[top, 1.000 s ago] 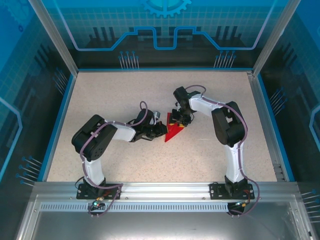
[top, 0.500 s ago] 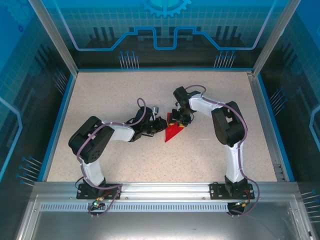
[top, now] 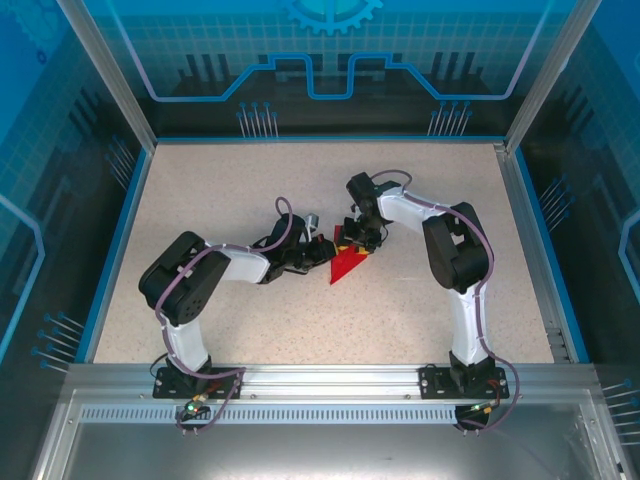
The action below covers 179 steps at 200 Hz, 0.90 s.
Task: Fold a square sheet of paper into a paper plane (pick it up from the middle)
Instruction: Fourth fold the wing at the center of the table.
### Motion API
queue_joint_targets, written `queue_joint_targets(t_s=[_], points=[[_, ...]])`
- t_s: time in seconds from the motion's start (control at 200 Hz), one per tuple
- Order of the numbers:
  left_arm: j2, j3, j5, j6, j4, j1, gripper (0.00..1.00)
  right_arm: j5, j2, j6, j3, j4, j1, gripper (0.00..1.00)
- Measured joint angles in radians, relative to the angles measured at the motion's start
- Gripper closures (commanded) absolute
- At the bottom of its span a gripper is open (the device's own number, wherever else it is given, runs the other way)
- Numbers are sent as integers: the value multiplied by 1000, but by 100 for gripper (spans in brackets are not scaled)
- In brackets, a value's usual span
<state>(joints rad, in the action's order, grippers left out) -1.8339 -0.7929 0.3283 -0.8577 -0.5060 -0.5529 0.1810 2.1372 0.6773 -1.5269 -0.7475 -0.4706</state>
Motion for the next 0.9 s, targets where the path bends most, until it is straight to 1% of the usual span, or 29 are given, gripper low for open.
queue_joint_targets(t_s=[0.475,0.63,0.895], points=[[-62,-19,34,23,6,0,100,2,13,3,-13,-17,0,51],[-64,-32,32,31,32,0,100,2,14,3,-13,-19,0,52],[-81,-49,32,48,67,0,100,2,15,3,-13,-19,2,52]])
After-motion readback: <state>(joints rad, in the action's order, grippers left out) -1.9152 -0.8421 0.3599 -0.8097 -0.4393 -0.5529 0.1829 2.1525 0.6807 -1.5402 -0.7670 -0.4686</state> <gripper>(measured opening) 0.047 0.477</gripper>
